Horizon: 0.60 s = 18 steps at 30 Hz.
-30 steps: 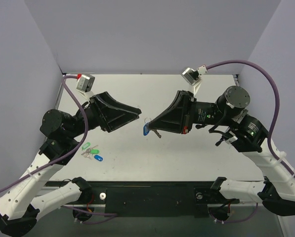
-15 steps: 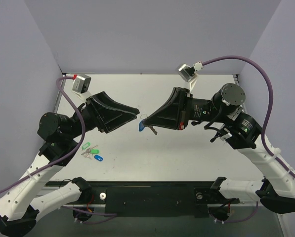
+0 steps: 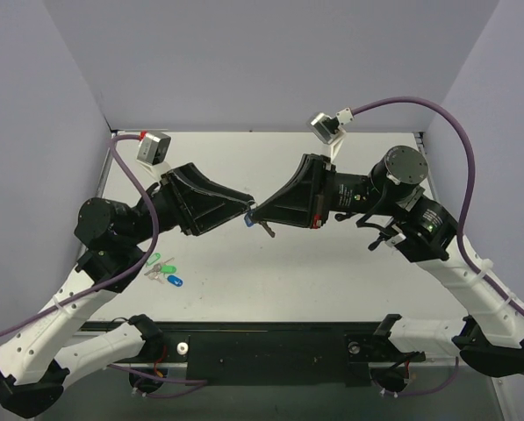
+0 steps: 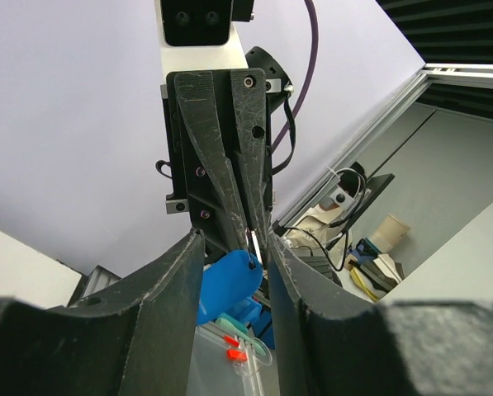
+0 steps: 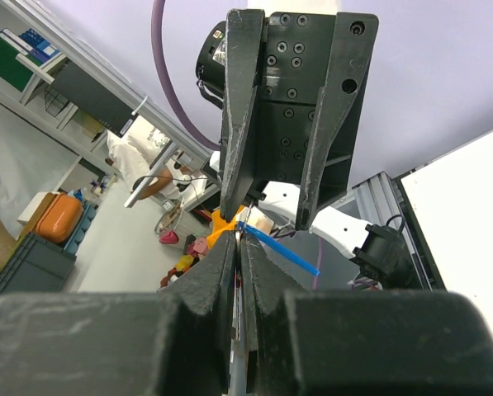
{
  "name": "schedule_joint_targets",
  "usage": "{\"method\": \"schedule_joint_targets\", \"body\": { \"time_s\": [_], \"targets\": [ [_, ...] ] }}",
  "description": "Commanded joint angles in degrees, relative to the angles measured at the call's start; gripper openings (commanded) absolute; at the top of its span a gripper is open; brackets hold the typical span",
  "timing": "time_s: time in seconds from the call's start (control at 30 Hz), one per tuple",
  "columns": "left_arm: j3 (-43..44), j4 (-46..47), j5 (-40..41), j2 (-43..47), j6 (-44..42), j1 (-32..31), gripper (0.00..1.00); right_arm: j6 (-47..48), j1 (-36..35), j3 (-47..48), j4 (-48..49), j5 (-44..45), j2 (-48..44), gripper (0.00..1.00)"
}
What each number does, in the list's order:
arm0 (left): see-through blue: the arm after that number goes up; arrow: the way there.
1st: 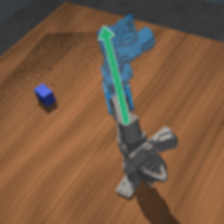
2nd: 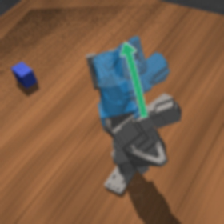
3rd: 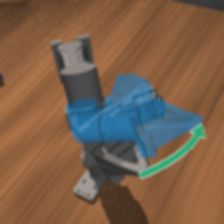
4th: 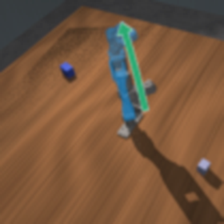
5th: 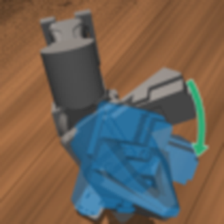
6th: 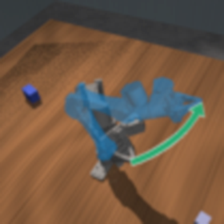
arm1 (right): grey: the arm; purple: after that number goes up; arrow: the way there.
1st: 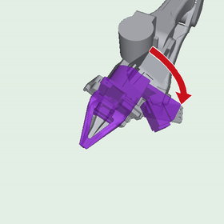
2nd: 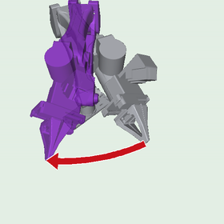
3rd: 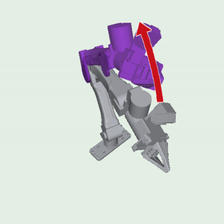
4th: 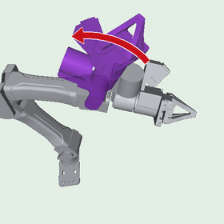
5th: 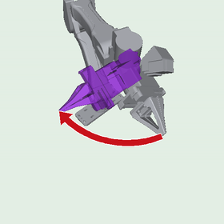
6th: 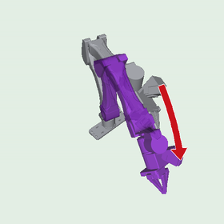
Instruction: Remove the keys from the keyring
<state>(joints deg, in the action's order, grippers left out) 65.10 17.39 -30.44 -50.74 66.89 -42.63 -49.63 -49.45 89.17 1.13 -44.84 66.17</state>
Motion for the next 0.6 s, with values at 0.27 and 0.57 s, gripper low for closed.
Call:
{"method": "schedule_joint_targets", "body": {
  "time_s": [0.27, 0.57],
  "targets": [
    [1.0, 2.9, 1.0, -0.5, -1.0, -1.3, 0.12, -0.2, 0.4, 0.1, 4.7, -0.2, 0.0, 0.00],
    [1.3, 1.9, 0.9, -0.1, -1.9, -1.5, 0.00, -0.2, 0.8, -0.7, 4.8, -0.2, -0.3, 0.00]
  ]
}}
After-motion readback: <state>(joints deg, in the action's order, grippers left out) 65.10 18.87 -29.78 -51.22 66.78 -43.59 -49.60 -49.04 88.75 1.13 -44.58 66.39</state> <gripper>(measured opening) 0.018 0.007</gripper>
